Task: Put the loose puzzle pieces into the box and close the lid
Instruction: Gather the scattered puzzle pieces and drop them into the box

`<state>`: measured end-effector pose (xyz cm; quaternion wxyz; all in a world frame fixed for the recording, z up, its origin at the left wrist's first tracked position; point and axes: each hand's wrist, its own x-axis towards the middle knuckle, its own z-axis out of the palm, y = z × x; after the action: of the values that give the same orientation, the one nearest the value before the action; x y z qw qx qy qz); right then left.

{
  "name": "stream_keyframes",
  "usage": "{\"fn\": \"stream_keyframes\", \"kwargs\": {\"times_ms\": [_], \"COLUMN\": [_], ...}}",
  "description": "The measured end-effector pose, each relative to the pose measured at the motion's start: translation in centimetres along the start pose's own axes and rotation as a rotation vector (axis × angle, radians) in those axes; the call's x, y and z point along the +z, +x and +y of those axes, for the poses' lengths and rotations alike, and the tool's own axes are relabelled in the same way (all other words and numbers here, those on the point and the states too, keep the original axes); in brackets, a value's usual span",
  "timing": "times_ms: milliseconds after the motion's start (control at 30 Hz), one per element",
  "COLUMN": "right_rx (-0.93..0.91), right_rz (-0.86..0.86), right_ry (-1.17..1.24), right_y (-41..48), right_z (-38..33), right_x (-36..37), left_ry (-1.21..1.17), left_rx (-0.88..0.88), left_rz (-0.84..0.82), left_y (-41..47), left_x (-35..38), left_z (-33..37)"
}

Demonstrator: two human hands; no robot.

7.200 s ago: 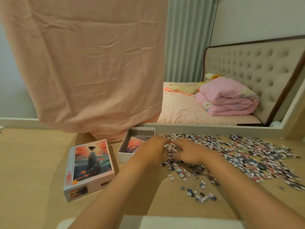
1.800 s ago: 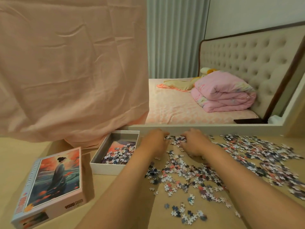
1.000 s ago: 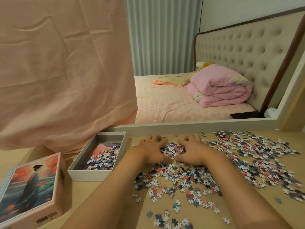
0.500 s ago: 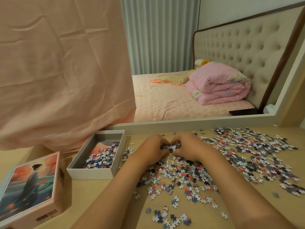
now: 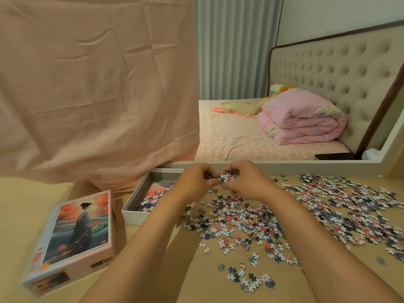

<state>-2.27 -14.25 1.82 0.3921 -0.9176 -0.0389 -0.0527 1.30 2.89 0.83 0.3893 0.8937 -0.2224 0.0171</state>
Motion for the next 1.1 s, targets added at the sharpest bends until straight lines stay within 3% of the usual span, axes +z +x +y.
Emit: {"fn": "stream_keyframes", "kwargs": {"times_ms": [233,433,567,767,867,1000,1100], "right_rx": [-0.151,-0.238,-0.243,-0.213,-0.117,0.119,0.154], "right_rz": [-0.012,-0.143,-0.095,0.003,0.083,-0.070,-0.104], "right_ry": [-0.010,-0.161,-0.162,-0.187,-0.378,-0.743,-0.759], "right_y": [3.5,4.1,4.5,4.3,4.5,4.4,4.0], "right_z": [-6.7,-8.8,-8.7,-7.1,-4.5,0.3,2.7], "right_x": [6.0,9.6,10.1,9.2,6.6,4.0,3.4], "left_ry": [0.014,0.146,0.144,0.109,0.127,0.156,0.158], "left_rx": [-0.075,-0.171,-0.177,-0.130,-0.015,0.124,0.049], "left_rz": [0.219,0.123,0.105,0.246,0.302,0.160,-0.055], "left_y": [-3.4,-4.4,-4.0,-3.6,-3.4,-2.0,-0.6], "left_x": [-6.4,-8.4,-8.5,-7.6,-5.9,-1.9,1.3], "left_z": [-3.9,-8.5,-9.3,-8.3,-5.7,-2.4,-1.5]}}
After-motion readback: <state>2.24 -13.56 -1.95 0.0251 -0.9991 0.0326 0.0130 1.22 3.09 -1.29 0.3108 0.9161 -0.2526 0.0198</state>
